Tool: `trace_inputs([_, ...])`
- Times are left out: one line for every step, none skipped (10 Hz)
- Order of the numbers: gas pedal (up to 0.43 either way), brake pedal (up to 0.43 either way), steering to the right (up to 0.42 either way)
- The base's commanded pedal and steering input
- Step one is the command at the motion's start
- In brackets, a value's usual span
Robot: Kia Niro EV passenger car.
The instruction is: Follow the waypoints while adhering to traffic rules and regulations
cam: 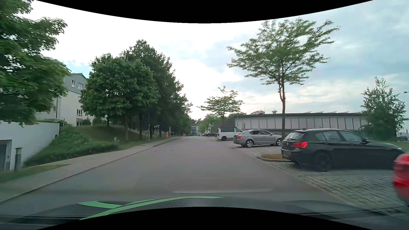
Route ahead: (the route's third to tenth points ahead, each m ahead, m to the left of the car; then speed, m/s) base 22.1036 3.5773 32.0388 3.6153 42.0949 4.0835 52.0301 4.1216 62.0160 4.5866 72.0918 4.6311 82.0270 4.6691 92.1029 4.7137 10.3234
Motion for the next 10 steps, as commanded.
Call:
trace_inputs([0.11,0.0,-0.011])
trace_inputs([0.11,0.0,-0.011])
trace_inputs([0.11,0.0,-0.011])
trace_inputs([0.11,0.0,-0.011])
trace_inputs([0.11,0.0,-0.01])
trace_inputs([0.11,0.0,-0.01])
trace_inputs([0.11,0.0,-0.01])
trace_inputs([0.11,0.0,-0.009])
trace_inputs([0.11,0.0,-0.009])
trace_inputs([0.11,0.0,-0.008])
